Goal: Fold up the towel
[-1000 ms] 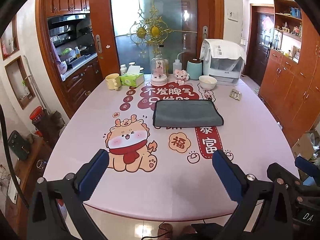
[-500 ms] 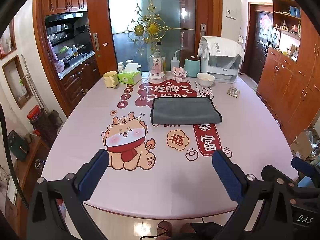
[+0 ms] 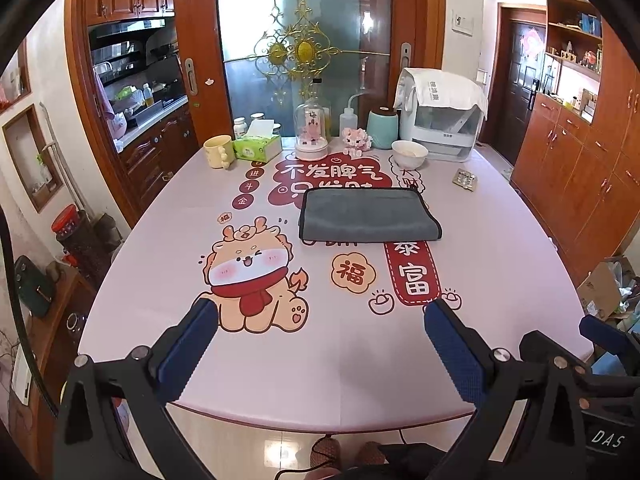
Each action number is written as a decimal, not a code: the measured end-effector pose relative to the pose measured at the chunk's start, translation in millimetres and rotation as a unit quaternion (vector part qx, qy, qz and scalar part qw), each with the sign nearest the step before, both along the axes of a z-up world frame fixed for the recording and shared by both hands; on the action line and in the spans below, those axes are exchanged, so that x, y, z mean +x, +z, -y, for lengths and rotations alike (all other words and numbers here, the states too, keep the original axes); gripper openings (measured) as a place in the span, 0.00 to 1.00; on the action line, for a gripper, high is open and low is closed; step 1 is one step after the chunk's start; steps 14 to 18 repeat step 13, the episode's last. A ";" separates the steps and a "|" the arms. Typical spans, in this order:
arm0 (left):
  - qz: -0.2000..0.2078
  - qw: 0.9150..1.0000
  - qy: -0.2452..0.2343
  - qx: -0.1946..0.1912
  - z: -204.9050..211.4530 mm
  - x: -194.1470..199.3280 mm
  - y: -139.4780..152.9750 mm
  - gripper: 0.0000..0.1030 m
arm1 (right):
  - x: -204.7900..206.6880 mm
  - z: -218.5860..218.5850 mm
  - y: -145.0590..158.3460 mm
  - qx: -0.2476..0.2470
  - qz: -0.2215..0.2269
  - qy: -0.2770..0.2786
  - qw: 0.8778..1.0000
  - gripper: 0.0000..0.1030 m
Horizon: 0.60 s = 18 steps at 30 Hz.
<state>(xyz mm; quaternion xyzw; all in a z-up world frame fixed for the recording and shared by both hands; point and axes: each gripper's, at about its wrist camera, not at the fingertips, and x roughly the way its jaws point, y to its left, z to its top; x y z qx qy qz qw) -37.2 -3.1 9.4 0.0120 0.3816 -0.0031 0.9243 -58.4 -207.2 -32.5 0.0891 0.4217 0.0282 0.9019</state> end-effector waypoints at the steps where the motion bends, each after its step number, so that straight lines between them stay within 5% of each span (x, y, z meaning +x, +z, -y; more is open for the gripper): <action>1: 0.000 1.000 0.000 0.000 0.1 -0.4 -0.1 0.99 | 0.2 -0.1 -0.1 0.000 0.000 0.000 1.000 1.00; 18: -0.001 1.000 -0.003 -0.001 1.5 -2.5 -2.3 0.99 | -2.6 2.8 -4.0 0.001 -0.005 -0.004 1.000 1.00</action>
